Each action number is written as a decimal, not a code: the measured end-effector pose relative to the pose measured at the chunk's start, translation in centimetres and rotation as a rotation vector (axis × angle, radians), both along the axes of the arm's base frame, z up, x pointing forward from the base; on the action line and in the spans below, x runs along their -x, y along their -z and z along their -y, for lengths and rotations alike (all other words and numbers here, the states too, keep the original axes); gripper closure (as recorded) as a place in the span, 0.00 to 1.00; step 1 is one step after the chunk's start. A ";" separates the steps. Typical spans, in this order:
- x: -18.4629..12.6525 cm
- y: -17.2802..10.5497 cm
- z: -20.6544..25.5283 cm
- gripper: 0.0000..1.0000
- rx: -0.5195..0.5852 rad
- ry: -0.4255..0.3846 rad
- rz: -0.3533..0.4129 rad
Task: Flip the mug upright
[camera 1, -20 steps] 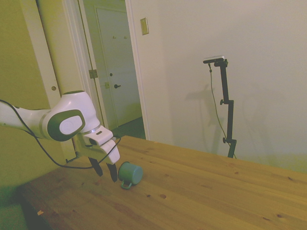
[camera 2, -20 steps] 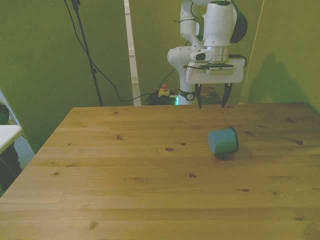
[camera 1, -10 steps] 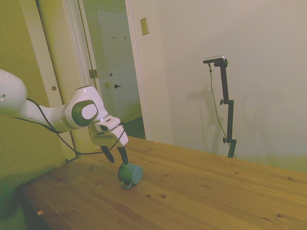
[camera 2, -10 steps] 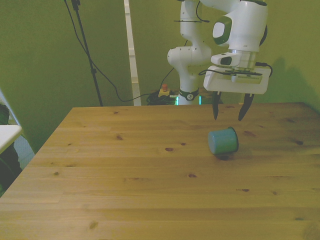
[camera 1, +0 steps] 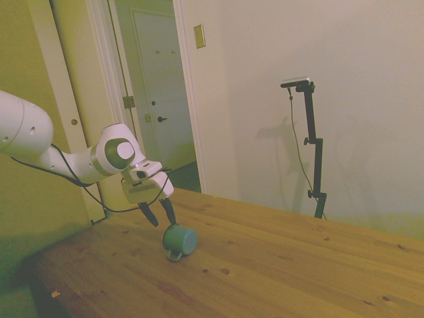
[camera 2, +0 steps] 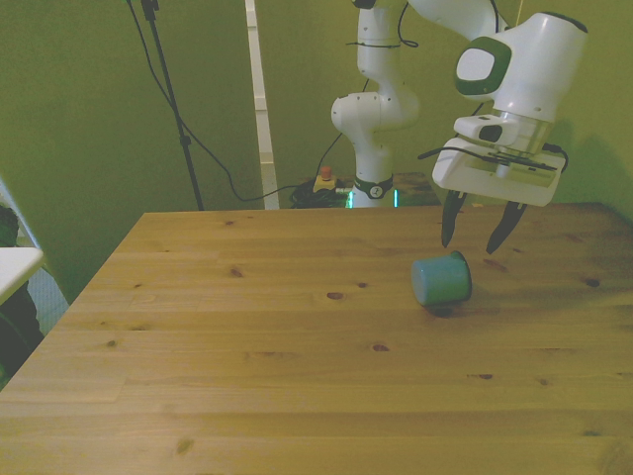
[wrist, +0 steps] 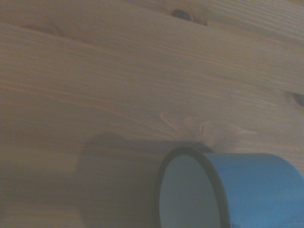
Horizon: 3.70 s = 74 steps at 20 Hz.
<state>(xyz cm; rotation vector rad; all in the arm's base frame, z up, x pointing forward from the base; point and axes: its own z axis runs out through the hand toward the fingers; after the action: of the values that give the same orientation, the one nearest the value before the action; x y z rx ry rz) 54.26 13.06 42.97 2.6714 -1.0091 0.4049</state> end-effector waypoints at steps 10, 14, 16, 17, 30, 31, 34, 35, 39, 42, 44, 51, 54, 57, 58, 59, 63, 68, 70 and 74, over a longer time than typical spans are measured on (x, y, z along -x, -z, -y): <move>0.1 1.3 -1.2 0.00 0.207 0.064 0.029; -0.1 1.9 -1.8 0.00 0.269 0.058 0.036; -0.2 2.0 -1.9 0.00 0.302 0.057 0.041; -0.3 2.1 -1.9 0.00 0.321 0.057 0.046; -1.3 5.0 -1.1 0.00 0.495 0.104 0.072; -1.4 5.2 -1.1 0.00 0.500 0.109 0.071; -1.6 5.5 -0.9 0.00 0.519 0.117 0.079; -1.6 5.6 -0.9 0.00 0.523 0.119 0.079; -1.8 5.8 -0.7 1.00 0.537 0.129 0.081; -1.8 5.8 -0.7 1.00 0.537 0.131 0.081; -1.8 5.8 -0.6 1.00 0.537 0.132 0.082; -1.9 6.0 -0.2 1.00 0.540 0.140 0.077; -2.0 6.4 0.1 1.00 0.543 0.143 0.069; -2.1 7.0 0.6 1.00 0.548 0.149 0.058; -2.2 7.2 0.8 1.00 0.549 0.151 0.054; -2.2 7.4 1.0 1.00 0.551 0.153 0.050; -2.5 7.6 1.8 1.00 0.556 0.169 0.044; -2.5 7.7 2.6 1.00 0.554 0.180 0.044; -2.5 7.2 2.5 1.00 0.550 0.185 0.055; -2.0 4.9 2.6 1.00 0.533 0.197 0.093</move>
<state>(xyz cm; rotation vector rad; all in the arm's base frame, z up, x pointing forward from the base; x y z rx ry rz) 56.27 10.45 38.04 2.0780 -1.0079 0.6544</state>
